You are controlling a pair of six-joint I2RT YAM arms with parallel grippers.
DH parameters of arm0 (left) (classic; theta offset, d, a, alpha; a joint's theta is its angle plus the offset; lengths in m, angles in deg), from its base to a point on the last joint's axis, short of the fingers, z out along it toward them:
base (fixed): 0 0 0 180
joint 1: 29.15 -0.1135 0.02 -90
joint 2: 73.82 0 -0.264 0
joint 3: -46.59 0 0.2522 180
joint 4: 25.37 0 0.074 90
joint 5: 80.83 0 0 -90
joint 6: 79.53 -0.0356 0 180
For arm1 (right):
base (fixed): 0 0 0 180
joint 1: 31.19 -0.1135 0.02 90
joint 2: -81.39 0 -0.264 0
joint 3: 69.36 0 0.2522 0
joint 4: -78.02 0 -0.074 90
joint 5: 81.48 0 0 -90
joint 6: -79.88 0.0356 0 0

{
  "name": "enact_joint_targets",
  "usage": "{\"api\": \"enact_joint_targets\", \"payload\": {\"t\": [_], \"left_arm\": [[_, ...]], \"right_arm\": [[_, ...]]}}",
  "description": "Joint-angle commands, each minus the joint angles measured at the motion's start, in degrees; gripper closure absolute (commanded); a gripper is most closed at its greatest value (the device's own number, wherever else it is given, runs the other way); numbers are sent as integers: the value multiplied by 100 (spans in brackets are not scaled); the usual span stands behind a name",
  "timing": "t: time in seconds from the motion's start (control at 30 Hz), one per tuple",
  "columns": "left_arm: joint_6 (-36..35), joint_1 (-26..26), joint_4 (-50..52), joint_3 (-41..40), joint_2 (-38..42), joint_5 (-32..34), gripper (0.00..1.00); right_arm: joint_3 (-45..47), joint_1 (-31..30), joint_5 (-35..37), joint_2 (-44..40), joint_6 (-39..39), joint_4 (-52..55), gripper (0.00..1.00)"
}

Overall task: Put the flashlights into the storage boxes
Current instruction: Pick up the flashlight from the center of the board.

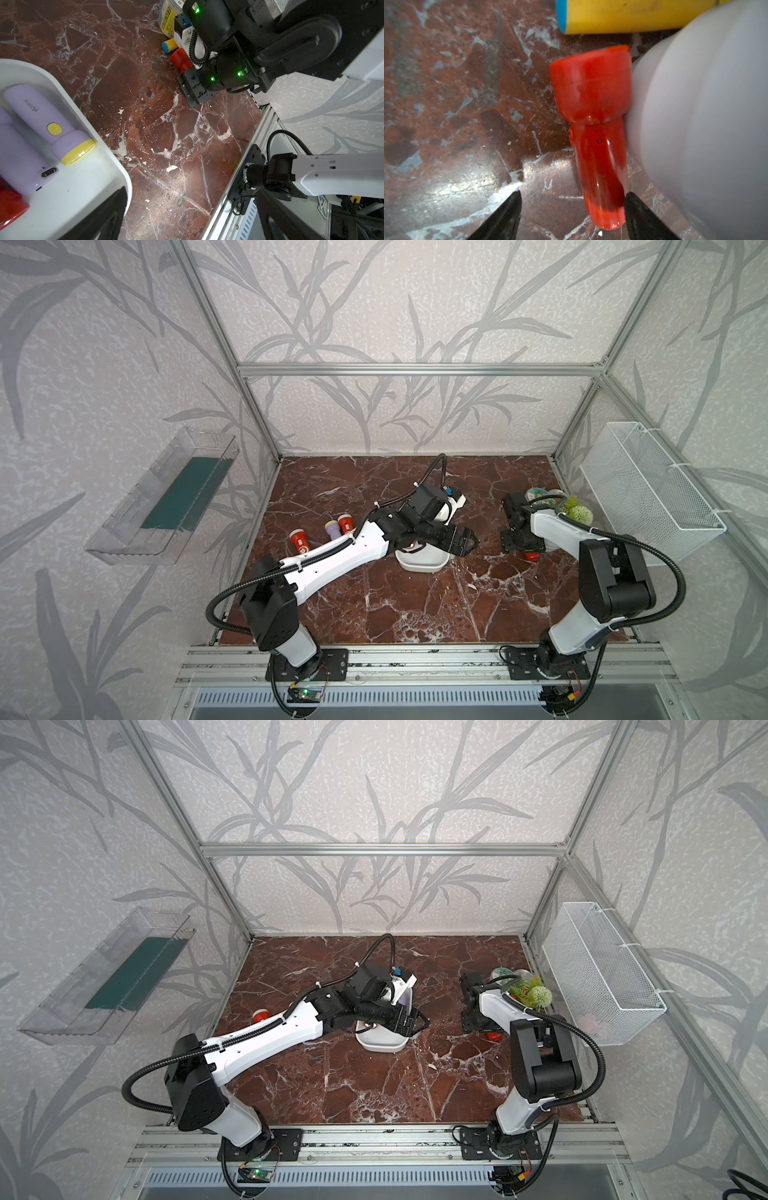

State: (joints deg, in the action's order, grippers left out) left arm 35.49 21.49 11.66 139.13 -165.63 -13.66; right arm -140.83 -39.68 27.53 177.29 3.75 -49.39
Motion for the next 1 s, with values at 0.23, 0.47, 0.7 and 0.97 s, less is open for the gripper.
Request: {"api": "enact_joint_targets", "payload": {"t": [0.23, 0.47, 0.7, 0.97], "left_arm": [[-127, 26, 86, 75, 48, 53, 1], [-121, 26, 48, 32, 61, 64, 1], [-151, 20, 42, -38, 117, 90, 1], [-181, -26, 9, -150, 241, 130, 1]], "right_arm": [[-83, 1, -353, 84, 17, 38, 27], [-138, -182, -487, 17, 67, 63, 27], [-417, -388, 163, 329, 82, 459, 27], [-612, -461, 501, 397, 125, 598, 27]]}}
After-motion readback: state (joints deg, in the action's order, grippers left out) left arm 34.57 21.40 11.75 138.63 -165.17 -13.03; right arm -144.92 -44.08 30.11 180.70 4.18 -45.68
